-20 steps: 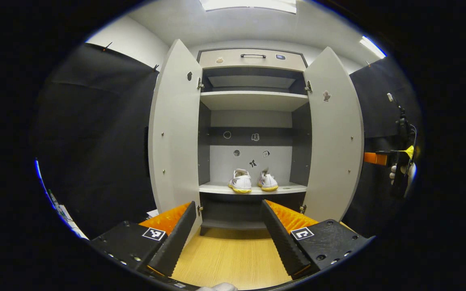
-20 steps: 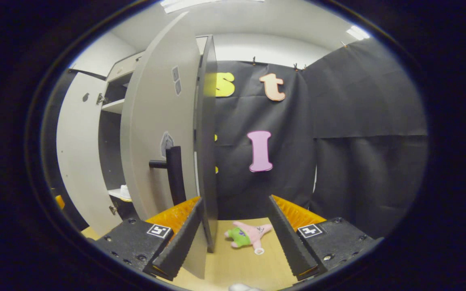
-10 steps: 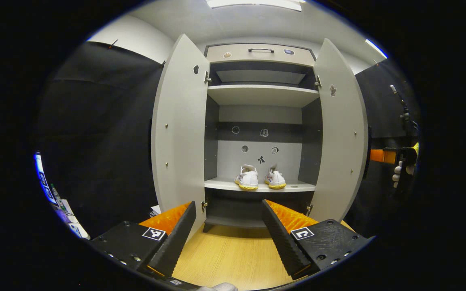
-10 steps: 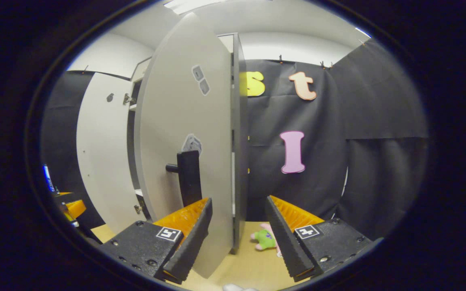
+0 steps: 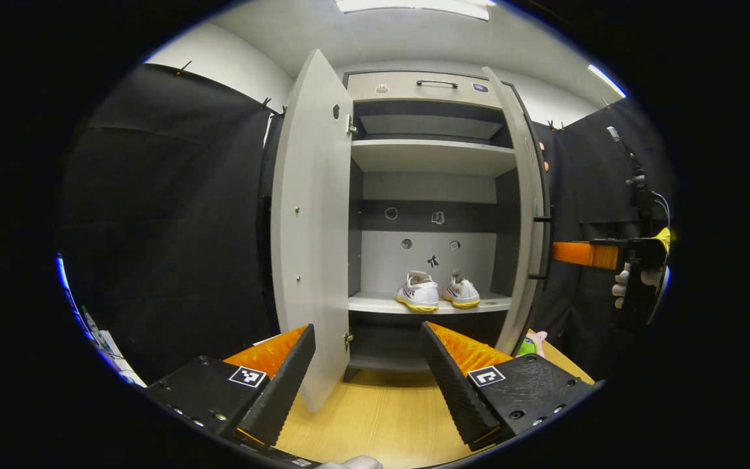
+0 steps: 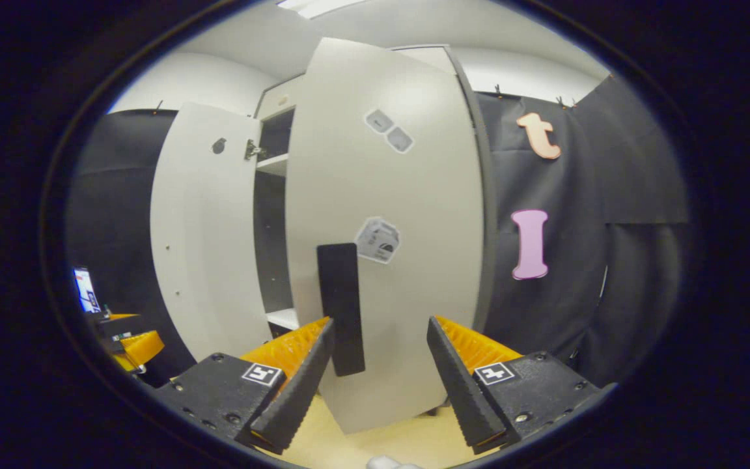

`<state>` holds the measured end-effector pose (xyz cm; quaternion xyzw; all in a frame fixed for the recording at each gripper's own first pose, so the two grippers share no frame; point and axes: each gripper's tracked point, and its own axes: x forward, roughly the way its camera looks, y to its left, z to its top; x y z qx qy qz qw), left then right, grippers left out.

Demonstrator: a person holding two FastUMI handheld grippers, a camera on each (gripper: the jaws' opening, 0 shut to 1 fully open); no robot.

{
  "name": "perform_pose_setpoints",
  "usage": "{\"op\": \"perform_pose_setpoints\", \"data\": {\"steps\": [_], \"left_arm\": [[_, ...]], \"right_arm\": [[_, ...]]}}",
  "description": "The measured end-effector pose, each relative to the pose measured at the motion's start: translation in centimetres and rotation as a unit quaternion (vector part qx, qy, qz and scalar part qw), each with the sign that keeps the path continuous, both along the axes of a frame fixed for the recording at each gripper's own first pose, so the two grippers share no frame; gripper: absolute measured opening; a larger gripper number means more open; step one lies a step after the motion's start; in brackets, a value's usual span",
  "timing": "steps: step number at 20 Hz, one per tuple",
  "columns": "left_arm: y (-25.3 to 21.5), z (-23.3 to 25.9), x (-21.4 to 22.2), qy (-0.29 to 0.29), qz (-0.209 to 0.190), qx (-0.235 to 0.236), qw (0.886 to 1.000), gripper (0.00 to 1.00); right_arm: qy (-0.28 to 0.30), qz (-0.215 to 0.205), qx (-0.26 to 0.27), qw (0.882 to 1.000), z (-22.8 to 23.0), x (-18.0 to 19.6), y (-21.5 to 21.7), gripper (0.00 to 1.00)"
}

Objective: Grab one shoe with the right hand and put it into the shoe cabinet, grab the other shoe with the left hand and put it into the shoe cabinet; then close the right door with the right hand and the left door with the left hand.

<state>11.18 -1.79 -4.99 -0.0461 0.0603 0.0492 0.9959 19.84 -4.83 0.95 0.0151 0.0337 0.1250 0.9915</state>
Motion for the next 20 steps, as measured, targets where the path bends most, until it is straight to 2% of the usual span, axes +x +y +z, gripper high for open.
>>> {"op": "perform_pose_setpoints", "data": {"steps": [2,12,20], "left_arm": [[1.5,0.1,0.2,-0.001,0.002,0.0,1.0,0.97],[7.4,-0.8,0.7,-0.006,-0.006,0.0,1.0,0.97],[16.7,1.2,3.6,-0.031,0.033,0.017,0.999,0.96]], "right_arm": [[-0.007,-0.003,-0.006,1.0,0.2,-0.1,1.7,0.99],[0.02,-0.033,-0.024,0.999,-2.0,-2.2,5.1,0.99],[0.06,-0.062,-0.025,0.996,-5.6,-6.0,6.5,1.0]]}}
